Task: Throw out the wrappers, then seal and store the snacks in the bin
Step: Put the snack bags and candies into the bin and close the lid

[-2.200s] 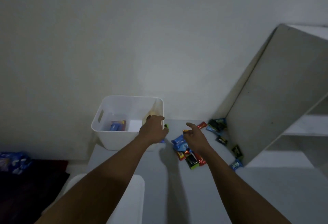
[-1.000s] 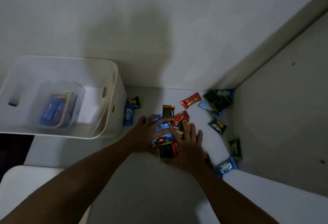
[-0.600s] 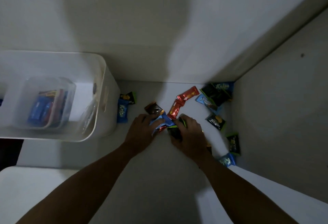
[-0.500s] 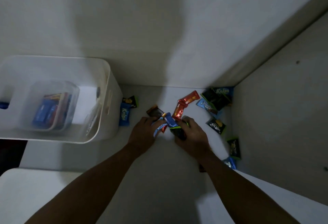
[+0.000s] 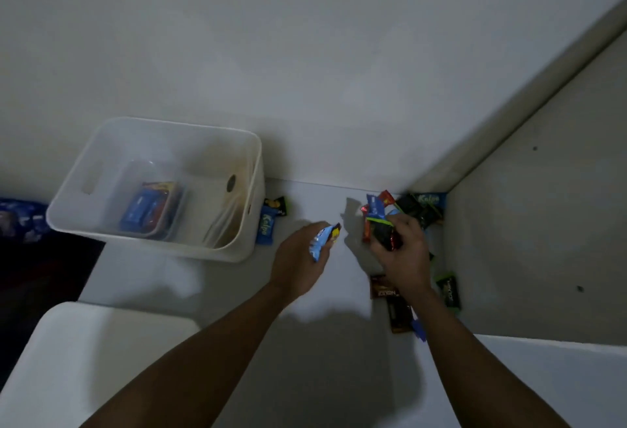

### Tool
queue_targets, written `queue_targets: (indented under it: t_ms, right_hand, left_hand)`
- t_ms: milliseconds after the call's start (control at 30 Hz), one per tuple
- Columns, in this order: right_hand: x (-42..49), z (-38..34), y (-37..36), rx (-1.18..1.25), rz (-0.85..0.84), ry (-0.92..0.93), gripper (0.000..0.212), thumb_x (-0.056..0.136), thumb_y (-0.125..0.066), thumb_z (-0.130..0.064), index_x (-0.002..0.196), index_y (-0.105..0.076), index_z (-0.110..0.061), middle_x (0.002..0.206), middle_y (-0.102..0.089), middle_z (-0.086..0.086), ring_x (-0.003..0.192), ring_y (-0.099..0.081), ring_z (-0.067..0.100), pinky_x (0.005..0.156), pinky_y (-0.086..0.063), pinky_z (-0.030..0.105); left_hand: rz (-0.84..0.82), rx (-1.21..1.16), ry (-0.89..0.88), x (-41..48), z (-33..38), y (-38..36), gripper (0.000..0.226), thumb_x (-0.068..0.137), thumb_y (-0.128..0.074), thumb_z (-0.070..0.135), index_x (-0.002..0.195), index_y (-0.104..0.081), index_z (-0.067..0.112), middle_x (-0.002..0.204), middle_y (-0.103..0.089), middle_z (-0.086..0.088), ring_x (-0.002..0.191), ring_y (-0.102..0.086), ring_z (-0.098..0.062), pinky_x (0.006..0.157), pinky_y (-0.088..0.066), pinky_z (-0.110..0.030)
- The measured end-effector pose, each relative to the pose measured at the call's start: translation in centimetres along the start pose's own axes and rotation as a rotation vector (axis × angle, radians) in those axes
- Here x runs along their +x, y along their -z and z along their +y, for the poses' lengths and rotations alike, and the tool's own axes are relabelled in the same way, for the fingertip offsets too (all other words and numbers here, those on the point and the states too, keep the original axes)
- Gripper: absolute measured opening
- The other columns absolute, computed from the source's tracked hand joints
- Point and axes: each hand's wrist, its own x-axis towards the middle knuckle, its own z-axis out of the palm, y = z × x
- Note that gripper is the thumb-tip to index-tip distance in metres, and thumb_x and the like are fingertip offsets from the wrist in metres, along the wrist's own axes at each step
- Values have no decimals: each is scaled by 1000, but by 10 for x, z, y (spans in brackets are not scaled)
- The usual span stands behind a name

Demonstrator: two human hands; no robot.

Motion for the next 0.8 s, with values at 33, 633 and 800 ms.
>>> queue_targets:
  t_ms: [33,633,800]
  right_hand:
    - [5,-9,3,9,32,14,45,73,-85,-15,116,-70,-11,115,-56,1,101,-60,13,84,-45,10]
    - [32,-290,-87,273,-46,319,42,67,-79,-15,108,-72,-16,98,-64,-1,82,-64,6,73,-52,17]
    - [24,-329,-148,482,-278,-53,18,76,-73,-10,94,-74,-9,55,-56,-2,43,-47,9,44,-42,23]
  left_hand:
    - [40,-37,-24,1,10,11,20,96,-52,32,112,-62,23,100,-70,-5,91,-66,-20,79,-54,-35]
    - [504,-121,241,12,-29,241,36,88,-71,19,122,-64,7,115,-71,-9,103,-67,-24,95,-47,-25]
    - [443,-232,402,4,-54,248,26,87,-68,18,112,-67,11,104,-72,-7,95,-68,-24,92,-54,-43]
